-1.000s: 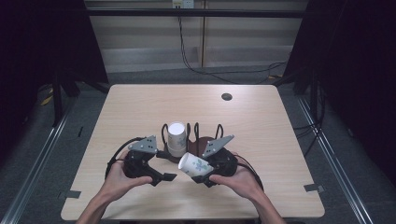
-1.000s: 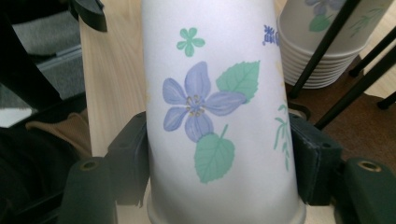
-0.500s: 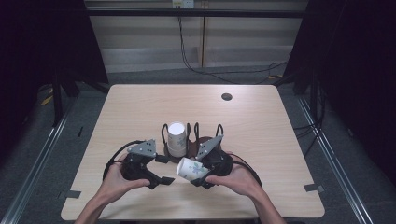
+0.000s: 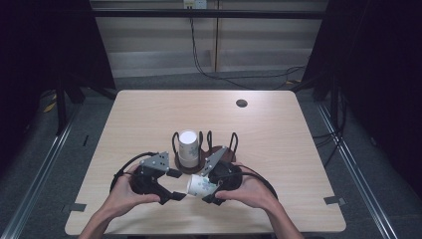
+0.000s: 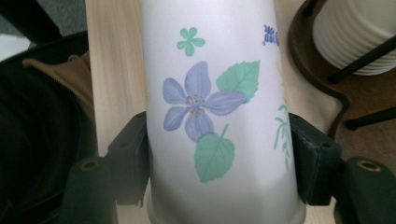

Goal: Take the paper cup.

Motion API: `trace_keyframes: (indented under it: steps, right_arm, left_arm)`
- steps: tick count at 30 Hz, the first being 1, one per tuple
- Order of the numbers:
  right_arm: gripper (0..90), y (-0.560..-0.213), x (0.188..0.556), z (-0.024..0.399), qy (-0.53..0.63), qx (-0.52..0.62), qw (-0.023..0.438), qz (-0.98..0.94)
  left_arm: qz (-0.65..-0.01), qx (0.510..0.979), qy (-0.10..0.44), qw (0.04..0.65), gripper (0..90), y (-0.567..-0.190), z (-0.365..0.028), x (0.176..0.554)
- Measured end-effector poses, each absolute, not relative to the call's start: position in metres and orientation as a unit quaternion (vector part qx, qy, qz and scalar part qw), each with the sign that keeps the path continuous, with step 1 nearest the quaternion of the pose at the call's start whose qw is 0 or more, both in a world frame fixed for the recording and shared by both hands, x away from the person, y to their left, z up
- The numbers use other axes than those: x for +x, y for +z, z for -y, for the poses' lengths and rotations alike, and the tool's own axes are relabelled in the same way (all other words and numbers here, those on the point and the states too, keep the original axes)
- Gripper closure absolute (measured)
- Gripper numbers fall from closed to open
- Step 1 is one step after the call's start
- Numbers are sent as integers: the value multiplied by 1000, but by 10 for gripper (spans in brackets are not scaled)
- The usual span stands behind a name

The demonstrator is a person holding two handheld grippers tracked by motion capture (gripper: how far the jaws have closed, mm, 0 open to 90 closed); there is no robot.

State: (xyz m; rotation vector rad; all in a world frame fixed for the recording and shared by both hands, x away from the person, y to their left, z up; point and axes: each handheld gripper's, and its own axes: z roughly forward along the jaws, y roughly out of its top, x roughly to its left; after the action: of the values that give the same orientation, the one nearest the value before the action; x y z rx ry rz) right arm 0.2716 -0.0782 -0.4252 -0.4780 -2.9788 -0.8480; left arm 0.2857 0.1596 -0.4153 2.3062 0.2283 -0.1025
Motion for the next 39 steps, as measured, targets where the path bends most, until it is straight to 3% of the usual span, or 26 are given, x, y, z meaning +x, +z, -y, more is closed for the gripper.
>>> trace_keyframes:
  steps: [4,13,17,20,30,36,39]
  right_arm:
    - [326,-425,269,75,-267,-142,11,953]
    - [325,-426,267,70,-256,-134,18,957]
    - [326,-426,266,69,-252,-137,19,958]
    - [326,-427,266,68,-251,-132,19,959]
    - [325,-431,263,60,-250,-119,24,961]
    - [325,-433,262,58,-251,-114,31,961]
    - [326,-432,262,58,-252,-114,31,960]
  left_arm:
    - [-83,910,-38,404,337,-417,-159,283]
    - [-85,918,-25,387,260,-423,-153,279]
    - [-82,922,-46,377,264,-425,-151,281]
    - [-92,921,-52,375,214,-428,-147,281]
    - [-90,929,-66,353,217,-433,-138,281]
    - [-68,929,-80,355,325,-430,-136,279]
    - [-63,930,-81,354,325,-429,-134,280]
